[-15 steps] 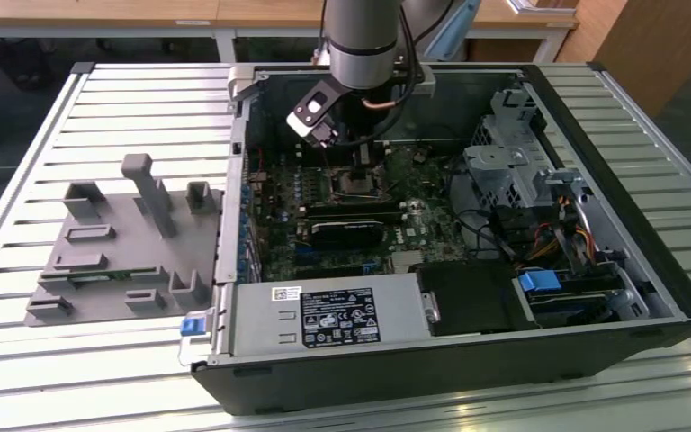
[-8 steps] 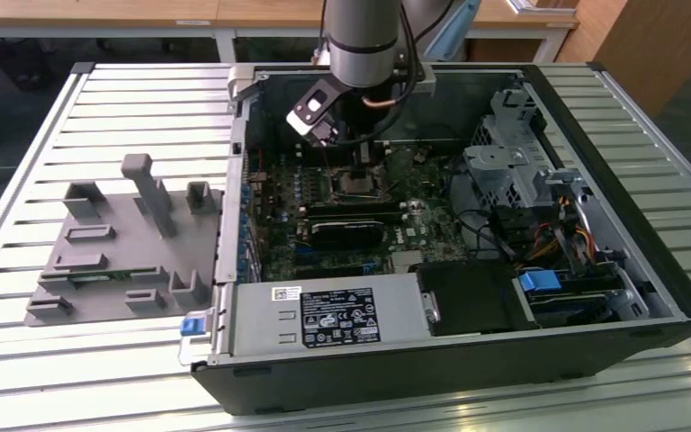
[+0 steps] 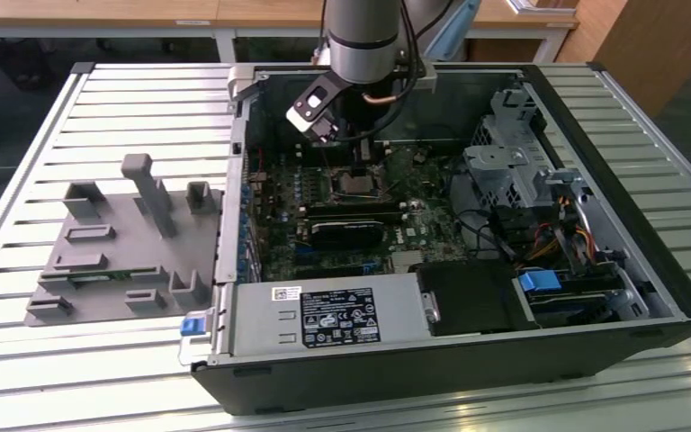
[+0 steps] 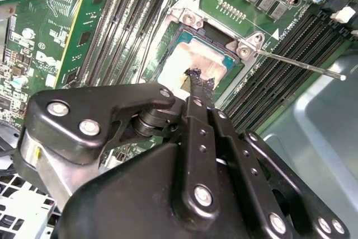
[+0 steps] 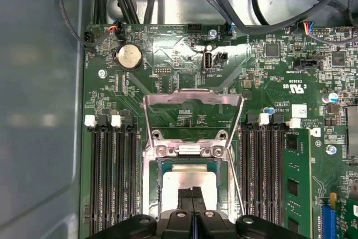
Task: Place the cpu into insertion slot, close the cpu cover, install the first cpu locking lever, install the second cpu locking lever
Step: 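Close the cpu cover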
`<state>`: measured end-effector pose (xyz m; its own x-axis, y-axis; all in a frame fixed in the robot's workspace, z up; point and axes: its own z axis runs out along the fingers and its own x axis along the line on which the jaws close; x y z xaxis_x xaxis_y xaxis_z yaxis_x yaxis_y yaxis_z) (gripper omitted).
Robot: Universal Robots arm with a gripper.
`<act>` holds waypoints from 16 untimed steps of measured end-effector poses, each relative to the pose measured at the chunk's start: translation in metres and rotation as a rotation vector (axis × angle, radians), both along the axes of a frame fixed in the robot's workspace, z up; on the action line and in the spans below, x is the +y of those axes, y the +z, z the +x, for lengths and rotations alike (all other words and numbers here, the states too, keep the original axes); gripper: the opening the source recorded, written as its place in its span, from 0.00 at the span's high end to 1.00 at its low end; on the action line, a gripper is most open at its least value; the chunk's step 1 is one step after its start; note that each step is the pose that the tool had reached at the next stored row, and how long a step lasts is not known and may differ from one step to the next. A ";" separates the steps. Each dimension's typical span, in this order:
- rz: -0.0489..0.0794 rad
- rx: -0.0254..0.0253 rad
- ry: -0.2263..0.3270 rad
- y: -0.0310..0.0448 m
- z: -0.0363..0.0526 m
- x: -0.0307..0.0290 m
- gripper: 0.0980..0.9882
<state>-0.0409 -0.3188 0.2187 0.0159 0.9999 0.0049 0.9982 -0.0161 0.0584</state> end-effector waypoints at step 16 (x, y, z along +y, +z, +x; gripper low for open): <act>0.000 0.0000 -0.001 0.0049 0.0000 0.0000 0.98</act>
